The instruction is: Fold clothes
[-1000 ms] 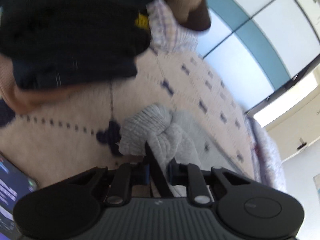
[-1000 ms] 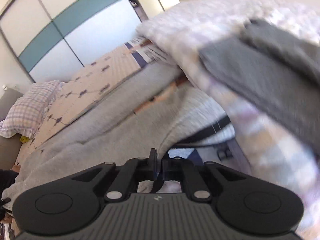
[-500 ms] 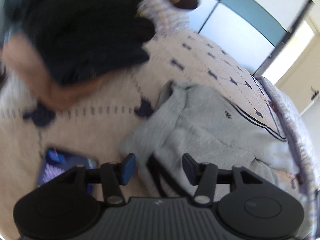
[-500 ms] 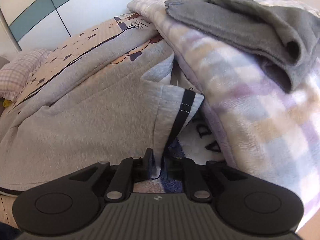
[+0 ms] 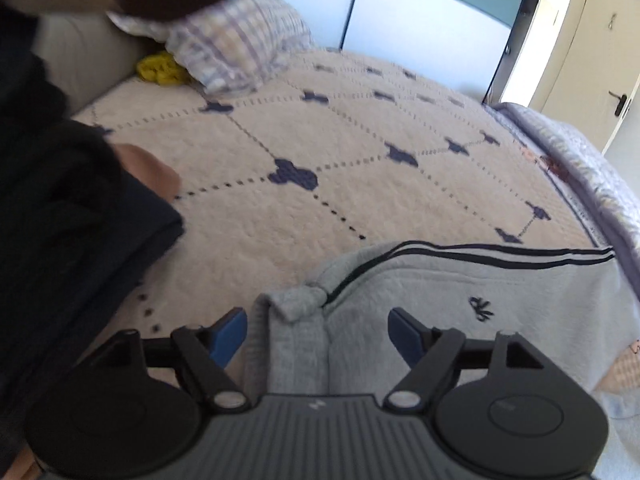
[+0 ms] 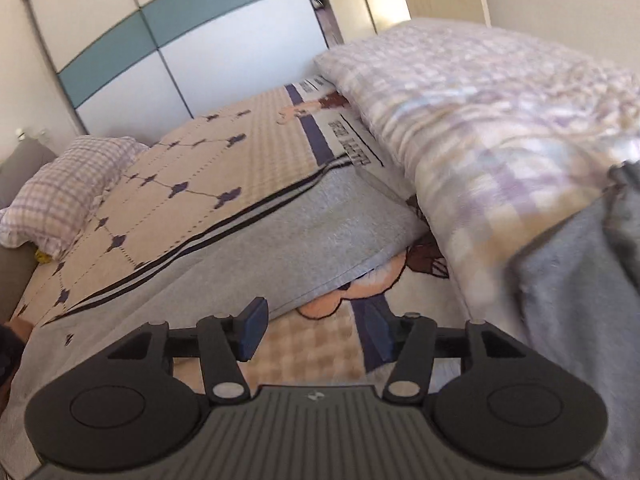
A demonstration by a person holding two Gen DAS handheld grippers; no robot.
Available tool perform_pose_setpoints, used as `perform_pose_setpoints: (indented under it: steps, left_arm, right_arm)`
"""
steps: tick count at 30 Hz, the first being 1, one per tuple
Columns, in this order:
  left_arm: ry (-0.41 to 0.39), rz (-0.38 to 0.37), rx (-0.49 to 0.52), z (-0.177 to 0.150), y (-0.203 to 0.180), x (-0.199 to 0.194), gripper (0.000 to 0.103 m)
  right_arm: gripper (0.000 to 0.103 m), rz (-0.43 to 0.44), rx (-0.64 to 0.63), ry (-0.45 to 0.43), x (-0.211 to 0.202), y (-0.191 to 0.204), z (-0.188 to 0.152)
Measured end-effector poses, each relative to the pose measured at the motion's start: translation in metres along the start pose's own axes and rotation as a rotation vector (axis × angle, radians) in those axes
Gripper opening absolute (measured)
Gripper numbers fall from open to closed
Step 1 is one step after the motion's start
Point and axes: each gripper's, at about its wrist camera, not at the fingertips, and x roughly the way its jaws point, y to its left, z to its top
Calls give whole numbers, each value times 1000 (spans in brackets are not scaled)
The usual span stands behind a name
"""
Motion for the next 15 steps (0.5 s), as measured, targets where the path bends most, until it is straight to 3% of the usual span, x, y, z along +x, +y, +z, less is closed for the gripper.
perform_pose_setpoints:
  steps: [3,4,6,8,10,13,15]
  left_arm:
    - [37,-23,1,5,-3,29,80]
    - [42,-6,7,5,-4,34,80]
    - [43,31,10,3,-4,46,70]
    - [35,54,18,3,-6,52,51]
    - [15,44,-10,8,-6,45,42]
    - [-33,24,-76,19,-2,31,18]
    - [-83,6,-119,28,2,18,17]
  right_arm:
    - [56,-143,29,22,51,-5,21]
    - [56,-154,70,32,62,-10,23]
    - [48,-146,158,55,83,-23,22]
    - [33,-143,184,63,99,-26,18]
    - [10,-159,145,31,103,-22,17]
    - [7,-132,135,-53,86,-13,23]
    - [6,-119,98,-172,56,0,26]
